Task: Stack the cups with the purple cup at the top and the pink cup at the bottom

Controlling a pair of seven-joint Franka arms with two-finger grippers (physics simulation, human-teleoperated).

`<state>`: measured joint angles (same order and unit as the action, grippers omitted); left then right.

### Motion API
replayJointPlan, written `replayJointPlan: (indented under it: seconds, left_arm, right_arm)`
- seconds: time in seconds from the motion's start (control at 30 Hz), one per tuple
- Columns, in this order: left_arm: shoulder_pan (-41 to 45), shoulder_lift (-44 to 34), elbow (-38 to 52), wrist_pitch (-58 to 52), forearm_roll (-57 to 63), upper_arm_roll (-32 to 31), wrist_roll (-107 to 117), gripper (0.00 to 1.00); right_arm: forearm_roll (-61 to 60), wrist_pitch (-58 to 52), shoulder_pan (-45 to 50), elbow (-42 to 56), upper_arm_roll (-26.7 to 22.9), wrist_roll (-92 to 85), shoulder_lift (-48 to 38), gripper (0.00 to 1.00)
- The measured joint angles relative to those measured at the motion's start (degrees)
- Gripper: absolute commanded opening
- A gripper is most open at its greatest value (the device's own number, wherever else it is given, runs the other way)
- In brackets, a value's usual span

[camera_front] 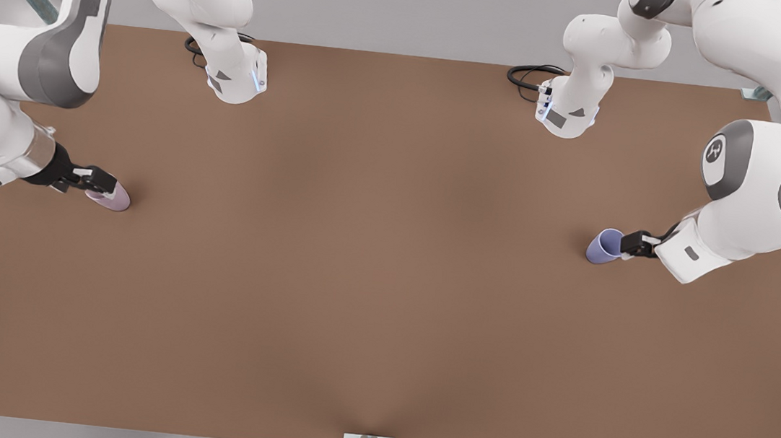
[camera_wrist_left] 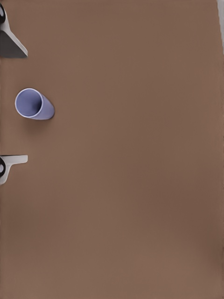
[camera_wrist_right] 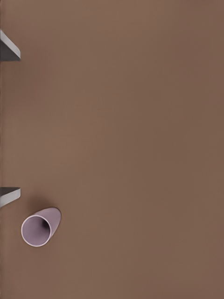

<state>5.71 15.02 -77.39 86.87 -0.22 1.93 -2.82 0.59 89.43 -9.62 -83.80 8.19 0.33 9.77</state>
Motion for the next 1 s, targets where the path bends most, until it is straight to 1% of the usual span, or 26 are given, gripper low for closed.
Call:
replayJointPlan:
  seconds: [0.07, 0.1, 0.2, 0.27, 0.3, 0.47, 0.53, 0.67, 0.73, 0.8, 0.93, 1.0]
  left_arm:
    - [0.0, 0.1, -0.1, 0.3, 0.0, 0.0, 0.0, 1.00]
    - [0.0, 0.1, -0.2, 0.4, 0.0, 0.1, -0.1, 1.00]
    - [-0.3, 0.6, -0.5, 0.6, -0.1, 0.4, -0.1, 1.00]
    - [-0.3, 1.1, -0.6, 0.6, -0.1, 0.8, -0.1, 1.00]
    - [-0.3, 1.3, -0.6, 0.7, -0.1, 0.9, -0.1, 1.00]
    - [-0.4, 1.9, -0.6, 0.8, -0.1, 1.1, -0.3, 1.00]
    - [-0.3, 1.9, -0.6, 0.8, -0.1, 1.1, -0.3, 1.00]
    - [-0.3, 1.9, -0.6, 0.6, -0.2, 1.2, -0.4, 1.00]
    - [-0.3, 1.9, -0.6, 0.5, -0.2, 1.4, -0.4, 1.00]
    - [-0.3, 2.1, -0.6, 0.6, -0.1, 1.8, -0.5, 1.00]
    - [-0.3, 3.0, -0.6, 0.5, -0.1, 2.1, -0.5, 1.00]
    - [-0.4, 3.7, -0.6, 0.5, -0.1, 2.5, -0.5, 1.00]
  right_arm:
    - [-0.1, 1.8, 1.0, -2.6, -1.2, -0.5, -1.0, 1.00]
    - [-0.2, 2.8, 2.0, -4.2, -2.8, -0.9, -1.3, 1.00]
    - [-1.5, 5.8, 3.3, -9.6, -9.1, -2.4, -1.4, 1.00]
    - [-2.7, 8.2, 5.3, -13.4, -15.5, -3.8, -1.3, 1.00]
    - [-3.1, 9.4, 5.6, -15.0, -17.5, -4.6, -1.2, 1.00]
    - [-3.9, 16.9, 5.7, -24.9, -21.4, -9.7, -1.9, 1.00]
    - [-4.0, 20.5, 6.3, -28.1, -23.9, -12.6, -1.4, 1.00]
    - [-4.2, 27.2, 6.2, -30.7, -28.6, -19.0, 1.2, 1.00]
    - [-4.2, 30.2, 5.9, -31.7, -29.7, -22.6, 2.6, 1.00]
    - [-4.3, 33.6, 5.8, -34.9, -30.6, -26.2, 3.1, 1.00]
    - [-4.3, 39.9, 5.3, -41.6, -31.8, -32.8, 2.0, 1.00]
    - [-4.3, 42.7, 4.7, -43.2, -32.1, -35.8, 2.0, 1.00]
